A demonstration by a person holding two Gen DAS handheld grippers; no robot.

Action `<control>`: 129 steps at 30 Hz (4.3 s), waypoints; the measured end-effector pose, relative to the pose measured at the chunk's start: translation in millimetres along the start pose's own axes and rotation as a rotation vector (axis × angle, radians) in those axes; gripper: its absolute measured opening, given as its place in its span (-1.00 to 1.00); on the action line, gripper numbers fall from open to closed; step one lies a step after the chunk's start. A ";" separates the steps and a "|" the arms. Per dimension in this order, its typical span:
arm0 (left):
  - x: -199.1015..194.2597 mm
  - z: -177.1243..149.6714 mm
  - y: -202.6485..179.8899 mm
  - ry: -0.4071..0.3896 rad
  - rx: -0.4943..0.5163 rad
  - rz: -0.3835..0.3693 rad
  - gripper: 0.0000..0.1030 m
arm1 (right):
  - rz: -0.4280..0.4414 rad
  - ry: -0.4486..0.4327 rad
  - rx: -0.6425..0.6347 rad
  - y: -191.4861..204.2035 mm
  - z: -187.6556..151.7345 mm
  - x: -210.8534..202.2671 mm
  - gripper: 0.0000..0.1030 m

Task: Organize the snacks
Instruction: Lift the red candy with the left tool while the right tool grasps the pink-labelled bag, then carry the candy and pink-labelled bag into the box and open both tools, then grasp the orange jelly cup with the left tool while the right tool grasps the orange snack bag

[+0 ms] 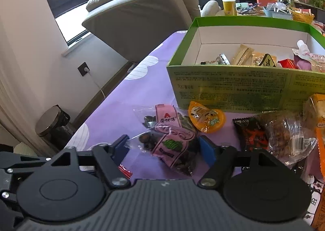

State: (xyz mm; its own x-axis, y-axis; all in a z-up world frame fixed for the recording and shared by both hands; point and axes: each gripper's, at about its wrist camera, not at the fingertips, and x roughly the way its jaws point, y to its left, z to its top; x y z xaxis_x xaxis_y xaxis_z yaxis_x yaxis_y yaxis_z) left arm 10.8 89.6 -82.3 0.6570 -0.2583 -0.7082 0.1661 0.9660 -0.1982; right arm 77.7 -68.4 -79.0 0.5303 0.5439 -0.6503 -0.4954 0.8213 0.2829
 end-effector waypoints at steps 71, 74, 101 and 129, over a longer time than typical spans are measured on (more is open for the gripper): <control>155.4 194.0 -34.6 -0.144 0.076 0.106 -0.19 | -0.305 -0.242 0.127 -185.0 98.6 -21.5 -0.07; 152.1 190.6 -33.2 -0.139 0.059 0.091 -0.18 | -0.303 -0.237 0.128 -183.2 97.8 -22.3 -0.07; 17.2 91.0 -58.1 -0.202 0.158 -0.013 -0.18 | -0.381 -0.239 0.137 -144.4 15.0 -110.6 -0.07; 70.1 59.4 -61.0 -0.070 0.134 0.009 -0.06 | -0.349 -0.133 0.222 -131.5 -38.7 -76.0 -0.07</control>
State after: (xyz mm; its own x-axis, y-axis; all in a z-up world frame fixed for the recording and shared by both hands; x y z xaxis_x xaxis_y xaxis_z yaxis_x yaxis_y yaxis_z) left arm 90.4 13.3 -79.6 0.7079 -0.2529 -0.6595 0.2537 0.9624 -0.0967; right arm 76.0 -224.4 -94.1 0.7313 0.2323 -0.6413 -0.1182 0.9691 0.2163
